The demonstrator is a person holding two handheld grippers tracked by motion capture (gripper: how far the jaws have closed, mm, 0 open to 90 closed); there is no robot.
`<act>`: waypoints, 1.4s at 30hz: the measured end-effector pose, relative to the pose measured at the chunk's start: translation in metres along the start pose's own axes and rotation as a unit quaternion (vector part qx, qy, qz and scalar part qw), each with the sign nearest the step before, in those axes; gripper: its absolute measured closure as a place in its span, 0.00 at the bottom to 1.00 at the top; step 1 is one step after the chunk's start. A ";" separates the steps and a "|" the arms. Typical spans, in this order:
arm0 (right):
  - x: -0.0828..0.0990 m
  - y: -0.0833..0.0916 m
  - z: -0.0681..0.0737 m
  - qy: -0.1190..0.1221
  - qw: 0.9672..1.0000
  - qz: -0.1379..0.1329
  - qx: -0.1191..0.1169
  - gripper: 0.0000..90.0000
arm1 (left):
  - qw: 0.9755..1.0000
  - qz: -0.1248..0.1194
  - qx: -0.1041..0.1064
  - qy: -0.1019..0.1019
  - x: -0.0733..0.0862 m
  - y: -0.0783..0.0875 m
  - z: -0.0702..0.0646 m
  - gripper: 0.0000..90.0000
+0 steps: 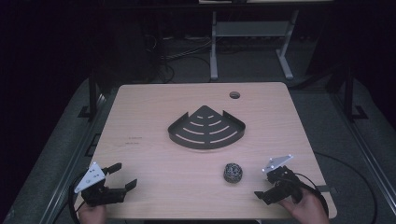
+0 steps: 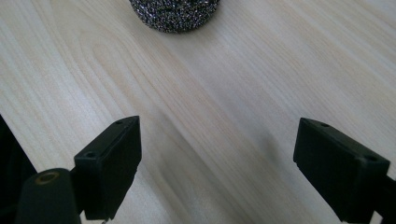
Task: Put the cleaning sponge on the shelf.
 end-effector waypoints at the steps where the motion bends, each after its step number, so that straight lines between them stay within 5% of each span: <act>1: -0.001 0.000 0.000 0.001 1.000 0.000 -0.001 0.16 | 1.000 0.000 0.000 0.000 0.000 0.000 0.000 0.15; 42: -0.059 -0.018 0.023 0.074 0.997 0.011 -0.021 0.16 | 1.000 -0.006 -0.005 0.004 0.000 0.005 0.002 0.15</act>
Point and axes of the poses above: each handheld gripper's, and its own axes: y roughly backward along the jaws, x roughly out of its underside, z roughly to its left, the point moved 6 cm from there along -y, roughly forward along the jaws, and after that the axes turned 9 degrees about x, right-handed, at the moved point
